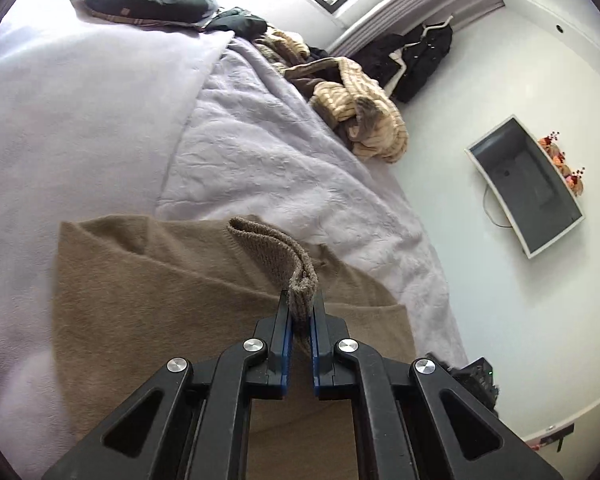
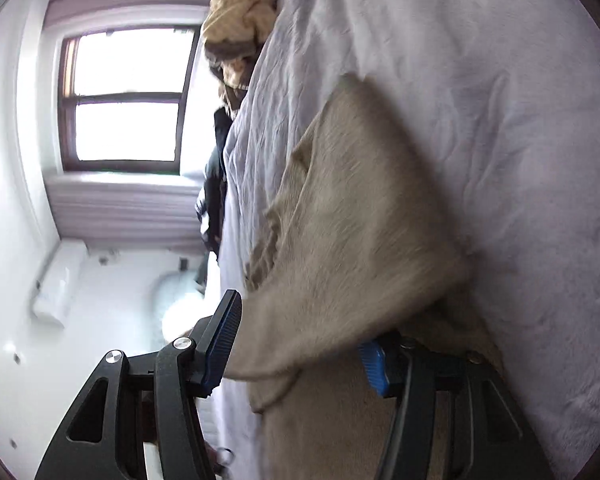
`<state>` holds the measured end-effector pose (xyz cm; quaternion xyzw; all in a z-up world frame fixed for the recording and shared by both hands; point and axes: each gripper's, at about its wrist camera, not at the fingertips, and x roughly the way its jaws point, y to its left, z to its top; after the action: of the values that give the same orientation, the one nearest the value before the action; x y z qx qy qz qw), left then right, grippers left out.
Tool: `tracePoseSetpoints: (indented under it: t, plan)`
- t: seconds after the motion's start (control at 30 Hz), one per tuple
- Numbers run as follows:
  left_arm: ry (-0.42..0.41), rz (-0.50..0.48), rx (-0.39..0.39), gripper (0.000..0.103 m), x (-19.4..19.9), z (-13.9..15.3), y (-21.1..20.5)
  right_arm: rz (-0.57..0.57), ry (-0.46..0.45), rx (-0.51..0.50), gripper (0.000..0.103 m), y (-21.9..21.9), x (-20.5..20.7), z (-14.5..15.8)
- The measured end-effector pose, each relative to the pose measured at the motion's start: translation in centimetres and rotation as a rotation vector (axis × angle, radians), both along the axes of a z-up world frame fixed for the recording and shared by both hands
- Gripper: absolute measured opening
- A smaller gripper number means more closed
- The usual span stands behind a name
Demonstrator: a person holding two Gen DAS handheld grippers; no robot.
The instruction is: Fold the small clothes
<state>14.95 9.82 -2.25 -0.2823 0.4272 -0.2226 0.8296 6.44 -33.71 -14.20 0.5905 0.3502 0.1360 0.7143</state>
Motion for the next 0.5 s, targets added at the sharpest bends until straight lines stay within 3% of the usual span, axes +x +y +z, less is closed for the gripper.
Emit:
tracePoseSetpoints:
  t: [0.07,0.23,0.33,0.4,0.47,0.5]
  plan:
    - [0.016,0.013,0.003,0.008,-0.1,-0.8,0.7,-0.022,0.007,-0.001,0.06,-0.9,0.0,0.5]
    - [0.073,0.035,-0.019,0.008,-0.9,-3.9,1.6,0.01,-0.063,-0.164,0.06,-3.0,0.2,4.1]
    - [0.123,0.029,0.008,0.008,-1.7,-6.6,1.0,0.047,-0.002,-0.25,0.059,-3.1,0.3,3.1]
    - [0.149,0.036,0.018,0.008,-2.2,-8.1,0.8,0.043,0.041,-0.239,0.049,-3.6,-0.2,1.3]
    - [0.171,0.046,0.013,0.008,-2.7,-9.2,0.8,0.014,0.09,-0.211,0.015,-4.5,-0.8,0.2]
    - [0.176,0.05,0.002,0.008,-3.0,-9.4,1.0,0.017,0.103,-0.199,0.011,-4.9,-0.9,0.1]
